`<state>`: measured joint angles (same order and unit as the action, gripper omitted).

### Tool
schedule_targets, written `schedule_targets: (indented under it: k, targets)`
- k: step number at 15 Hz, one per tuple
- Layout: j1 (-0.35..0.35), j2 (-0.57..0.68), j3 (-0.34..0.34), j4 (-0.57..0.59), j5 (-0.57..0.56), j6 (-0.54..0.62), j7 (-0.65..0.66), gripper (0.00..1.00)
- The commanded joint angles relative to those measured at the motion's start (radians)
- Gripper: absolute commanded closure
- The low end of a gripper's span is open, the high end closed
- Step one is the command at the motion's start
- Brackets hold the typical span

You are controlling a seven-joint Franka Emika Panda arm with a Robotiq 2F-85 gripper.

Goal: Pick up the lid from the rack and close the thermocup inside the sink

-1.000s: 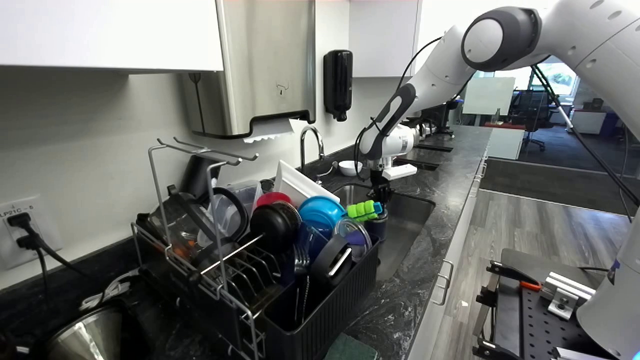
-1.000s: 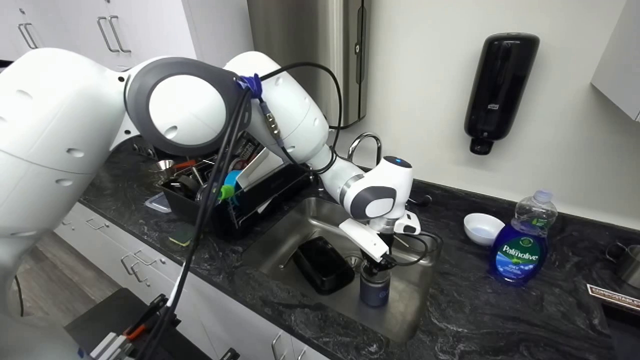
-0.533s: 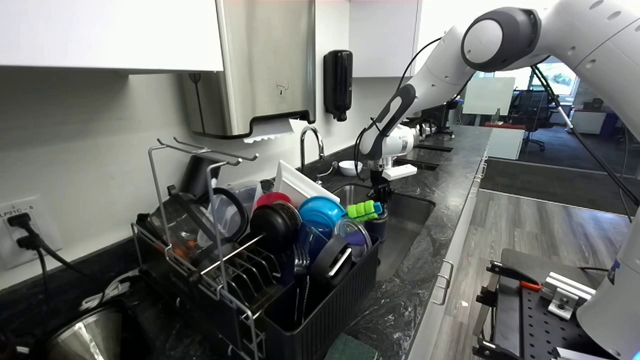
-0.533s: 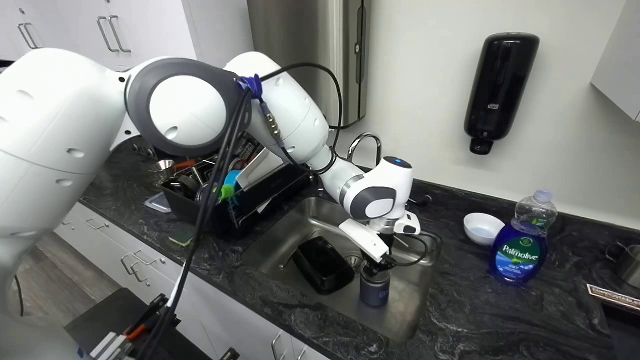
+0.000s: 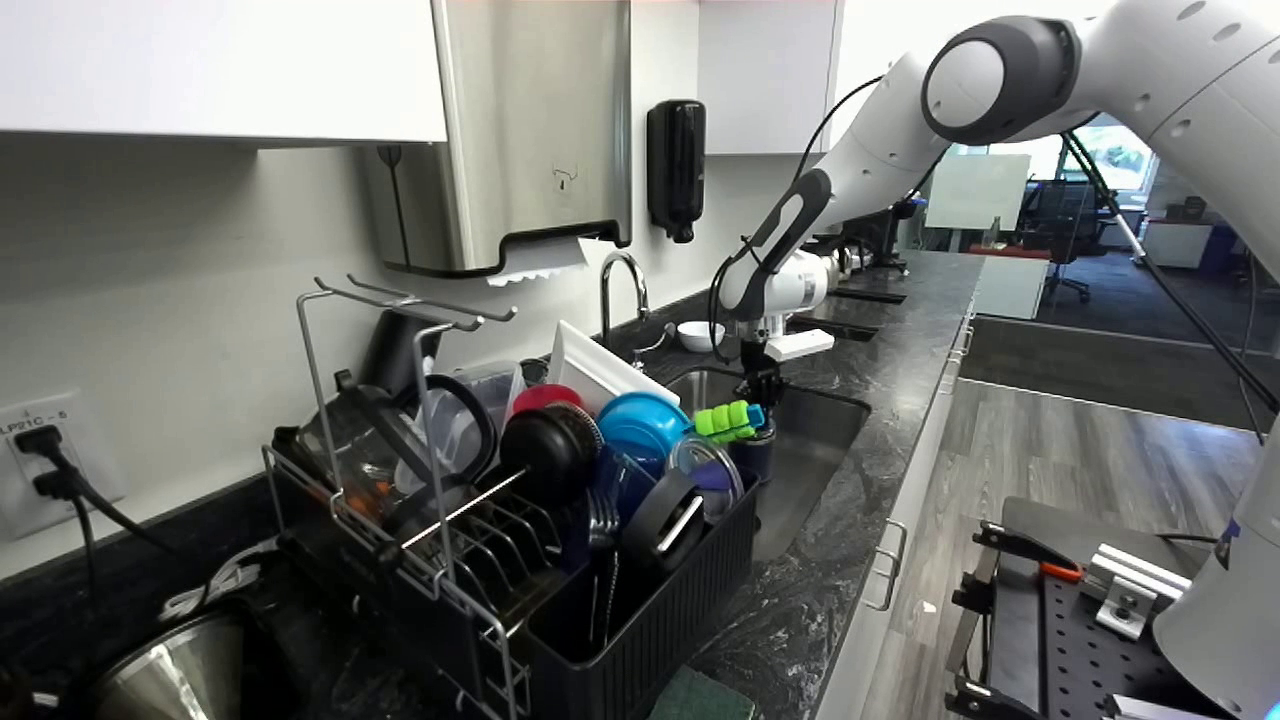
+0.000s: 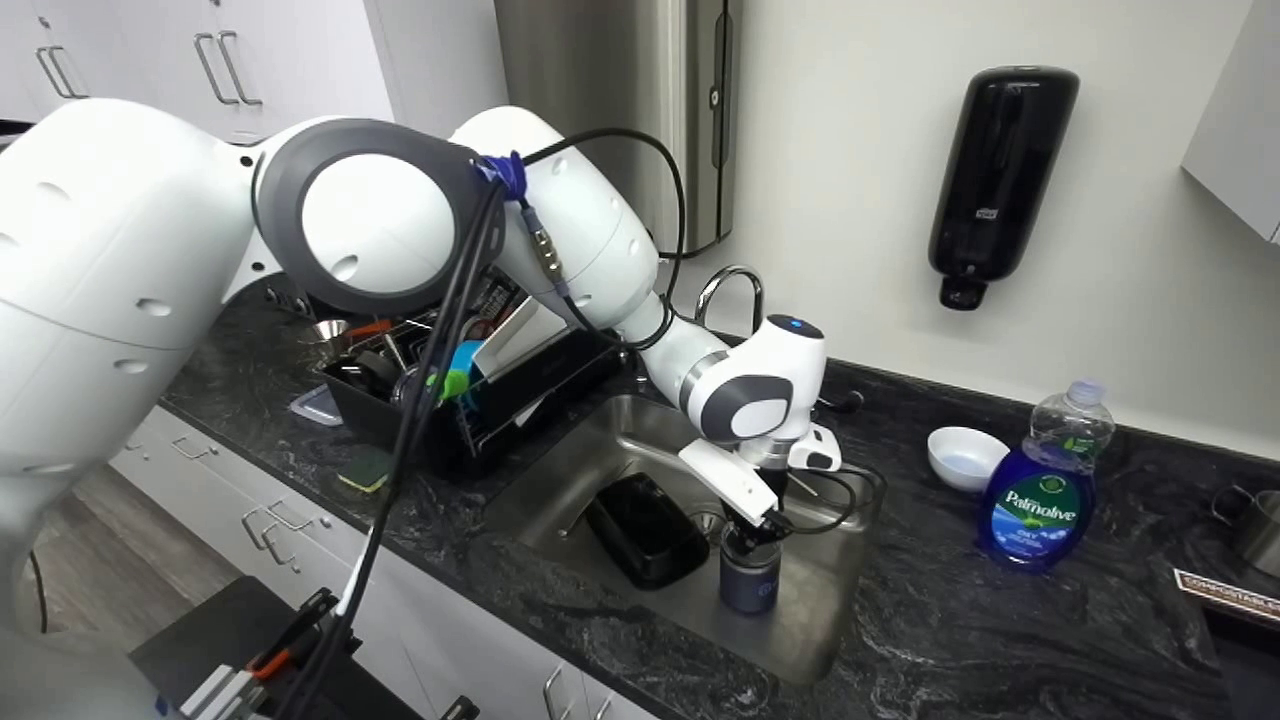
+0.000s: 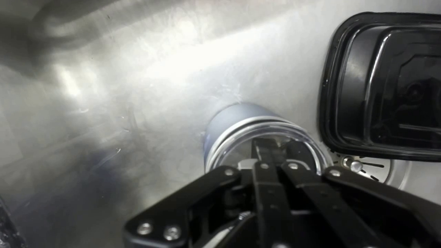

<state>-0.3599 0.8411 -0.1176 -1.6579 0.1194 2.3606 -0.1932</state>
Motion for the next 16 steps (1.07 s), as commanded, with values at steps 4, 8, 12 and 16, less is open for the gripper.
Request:
schedule_targets:
  k: [4, 8, 12, 16]
  targets:
    - [-0.002, 0.037, 0.004, 0.012, -0.006, 0.016, 0.008, 1.00]
    - [-0.006, 0.040, 0.009, 0.008, 0.000, 0.026, 0.006, 1.00]
    - [-0.022, 0.056, 0.020, 0.015, 0.018, 0.027, -0.004, 1.00]
    - [-0.034, 0.057, 0.027, 0.016, 0.032, 0.024, -0.007, 1.00]
